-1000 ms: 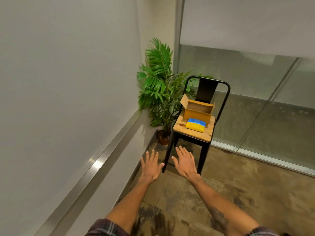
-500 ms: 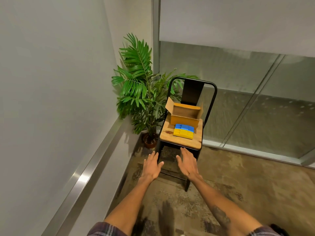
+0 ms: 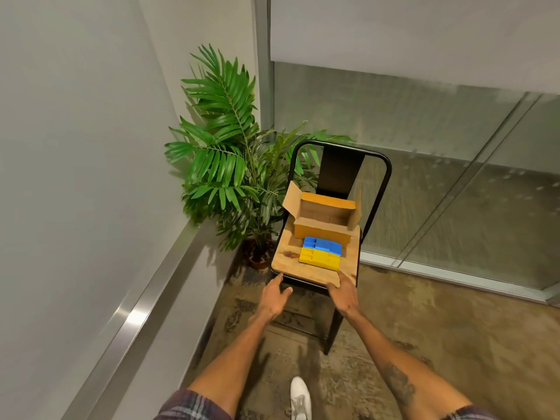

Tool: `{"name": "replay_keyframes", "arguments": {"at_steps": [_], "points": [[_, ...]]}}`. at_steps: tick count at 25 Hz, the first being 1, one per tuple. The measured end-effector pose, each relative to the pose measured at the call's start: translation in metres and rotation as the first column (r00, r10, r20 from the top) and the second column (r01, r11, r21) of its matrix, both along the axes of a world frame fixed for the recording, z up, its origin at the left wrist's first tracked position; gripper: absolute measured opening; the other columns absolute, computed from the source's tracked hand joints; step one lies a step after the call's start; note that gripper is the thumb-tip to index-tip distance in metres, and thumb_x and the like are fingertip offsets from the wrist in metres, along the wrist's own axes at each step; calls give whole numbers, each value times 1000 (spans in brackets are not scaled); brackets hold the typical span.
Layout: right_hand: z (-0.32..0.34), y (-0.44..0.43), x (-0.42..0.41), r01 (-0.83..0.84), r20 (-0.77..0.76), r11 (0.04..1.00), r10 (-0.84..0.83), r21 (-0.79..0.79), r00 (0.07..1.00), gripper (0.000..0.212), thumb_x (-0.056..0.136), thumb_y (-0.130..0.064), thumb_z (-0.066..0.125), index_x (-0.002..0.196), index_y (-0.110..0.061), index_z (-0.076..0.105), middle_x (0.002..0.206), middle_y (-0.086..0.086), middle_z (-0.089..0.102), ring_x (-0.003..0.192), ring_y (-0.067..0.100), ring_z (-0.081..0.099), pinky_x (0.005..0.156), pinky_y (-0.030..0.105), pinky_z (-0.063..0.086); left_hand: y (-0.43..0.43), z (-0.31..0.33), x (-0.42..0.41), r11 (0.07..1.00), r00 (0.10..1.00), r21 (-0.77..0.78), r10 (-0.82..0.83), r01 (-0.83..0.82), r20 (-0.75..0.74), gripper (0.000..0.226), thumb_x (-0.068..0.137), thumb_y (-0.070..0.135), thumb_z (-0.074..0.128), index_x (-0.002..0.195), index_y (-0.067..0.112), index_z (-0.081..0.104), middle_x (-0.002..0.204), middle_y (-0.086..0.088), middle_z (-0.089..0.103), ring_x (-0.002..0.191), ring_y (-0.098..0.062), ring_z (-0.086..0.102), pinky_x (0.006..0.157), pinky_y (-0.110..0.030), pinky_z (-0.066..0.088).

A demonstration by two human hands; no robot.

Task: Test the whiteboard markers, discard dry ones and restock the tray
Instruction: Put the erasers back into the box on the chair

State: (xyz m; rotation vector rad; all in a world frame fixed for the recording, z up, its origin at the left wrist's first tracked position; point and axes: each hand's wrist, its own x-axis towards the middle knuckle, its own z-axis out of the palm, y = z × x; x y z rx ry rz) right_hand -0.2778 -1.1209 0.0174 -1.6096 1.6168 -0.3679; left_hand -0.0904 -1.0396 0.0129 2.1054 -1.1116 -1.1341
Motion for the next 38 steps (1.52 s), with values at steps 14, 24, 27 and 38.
{"name": "replay_keyframes", "arguments": {"at_steps": [14, 24, 27, 38], "points": [[-99, -137, -3, 123, -23, 959, -121, 255, 992, 12, 90, -28, 54, 84, -30, 44, 103, 5, 48, 92, 18, 47, 81, 30, 39, -146, -35, -14, 976, 974, 172, 161, -134, -156, 46, 96, 18, 48, 142, 20, 49, 126, -15, 63, 118, -33, 57, 99, -38, 44], [-91, -141, 9, 171, -13, 941, -175, 293, 985, 42, 92, -21, 53, 133, -13, 57, 132, 10, 57, 112, 27, 57, 95, 33, 44, -156, -45, -22, 969, 945, 148, 228, -197, -235, 49, 90, 10, 48, 137, 24, 55, 130, -14, 62, 121, -33, 55, 106, -44, 42], [-84, -131, 16, 186, -27, 943, -186, 275, 982, 49, 95, -14, 52, 143, -9, 47, 139, 10, 51, 123, 30, 52, 100, 31, 41, -143, -36, -20, 965, 942, 108, 256, -237, -219, 48, 90, 5, 48, 134, 21, 59, 121, -19, 66, 115, -37, 59, 98, -41, 46], [-49, -33, 104, -129, 38, 984, 126, 119, 991, 38, 96, -12, 52, 133, -10, 57, 130, 15, 52, 120, 33, 53, 107, 39, 39, -4, -36, 36, 842, 833, -13, 532, -540, -155, 43, 88, 18, 52, 127, 30, 65, 125, -5, 62, 117, -21, 57, 98, -27, 41]]}}
